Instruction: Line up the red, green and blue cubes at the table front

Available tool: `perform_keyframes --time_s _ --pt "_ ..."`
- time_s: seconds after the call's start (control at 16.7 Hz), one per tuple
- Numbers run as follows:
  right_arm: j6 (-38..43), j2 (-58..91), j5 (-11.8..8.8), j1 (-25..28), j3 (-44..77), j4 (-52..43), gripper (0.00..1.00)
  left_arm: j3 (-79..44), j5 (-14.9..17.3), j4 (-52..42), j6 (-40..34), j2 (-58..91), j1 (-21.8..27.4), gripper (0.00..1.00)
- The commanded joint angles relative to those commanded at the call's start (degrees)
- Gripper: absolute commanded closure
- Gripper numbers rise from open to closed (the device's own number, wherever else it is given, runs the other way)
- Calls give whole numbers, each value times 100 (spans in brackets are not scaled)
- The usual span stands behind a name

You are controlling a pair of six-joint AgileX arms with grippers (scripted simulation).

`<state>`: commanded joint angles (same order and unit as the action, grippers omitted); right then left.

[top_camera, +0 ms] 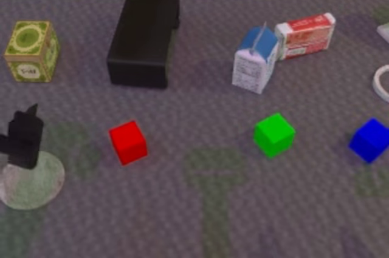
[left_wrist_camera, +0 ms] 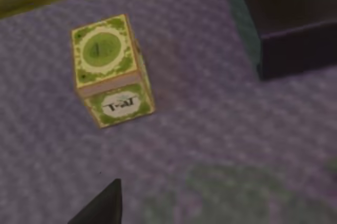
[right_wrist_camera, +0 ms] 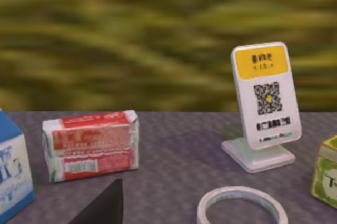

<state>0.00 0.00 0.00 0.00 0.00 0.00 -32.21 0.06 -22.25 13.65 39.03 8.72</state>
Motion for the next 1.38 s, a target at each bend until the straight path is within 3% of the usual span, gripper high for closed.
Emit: perform_keyframes --time_s 0.42,0.72,1.02,1.38 --pt "0 0 0 0 0 0 0 -2982 -14 -2283 1347 4452 842 0" --pt "0 0 0 0 0 0 0 -4716 -5 -3495 2090 6633 1319 0" --pt "0 0 0 0 0 0 0 -5682 3 -4040 2464 7705 1556 0" --pt "0 0 0 0 0 0 0 -5700 2 -4033 2478 7752 1540 0"
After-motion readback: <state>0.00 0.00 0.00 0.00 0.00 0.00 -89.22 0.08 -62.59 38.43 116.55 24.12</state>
